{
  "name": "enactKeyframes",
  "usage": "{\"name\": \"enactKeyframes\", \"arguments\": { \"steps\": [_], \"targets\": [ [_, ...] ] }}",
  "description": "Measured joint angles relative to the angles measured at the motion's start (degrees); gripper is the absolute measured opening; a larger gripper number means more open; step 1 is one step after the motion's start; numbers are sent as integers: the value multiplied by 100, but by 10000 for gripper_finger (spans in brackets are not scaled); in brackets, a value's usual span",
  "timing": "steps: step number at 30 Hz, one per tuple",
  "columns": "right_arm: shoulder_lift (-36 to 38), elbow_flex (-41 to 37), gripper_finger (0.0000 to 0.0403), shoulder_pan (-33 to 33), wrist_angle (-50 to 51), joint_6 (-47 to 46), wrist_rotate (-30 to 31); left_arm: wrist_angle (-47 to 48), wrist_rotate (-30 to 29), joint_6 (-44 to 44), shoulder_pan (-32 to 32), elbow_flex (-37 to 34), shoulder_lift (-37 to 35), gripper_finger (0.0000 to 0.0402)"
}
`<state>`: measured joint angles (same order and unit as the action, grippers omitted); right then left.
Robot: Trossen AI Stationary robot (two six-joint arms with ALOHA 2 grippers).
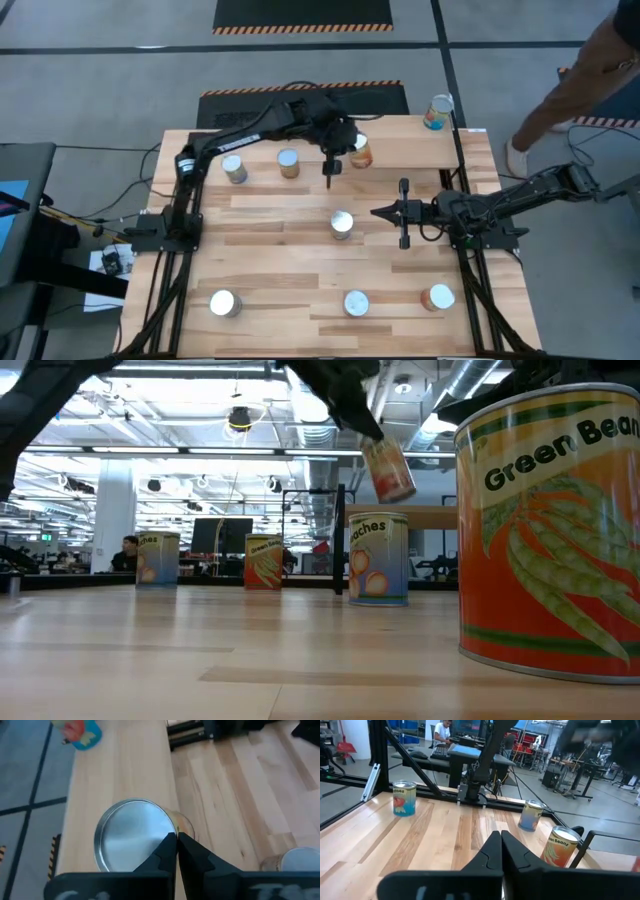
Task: Pick and place cans onto a shelf
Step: Put the top canned corn on the shelf
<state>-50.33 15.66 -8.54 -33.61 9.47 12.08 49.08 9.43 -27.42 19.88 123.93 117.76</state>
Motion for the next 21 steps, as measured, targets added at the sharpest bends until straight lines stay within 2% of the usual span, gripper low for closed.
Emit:
{"name": "enactKeyframes", "arguments": {
  "steps": [10,21],
  "targets": [
    [0,0,6,0,64,-2,0,-330,-115,101,-7,47,148,5],
    [0,0,10,0,83,-42,0,-357,-280,-99,-7,47,134,54]
  ]
}}
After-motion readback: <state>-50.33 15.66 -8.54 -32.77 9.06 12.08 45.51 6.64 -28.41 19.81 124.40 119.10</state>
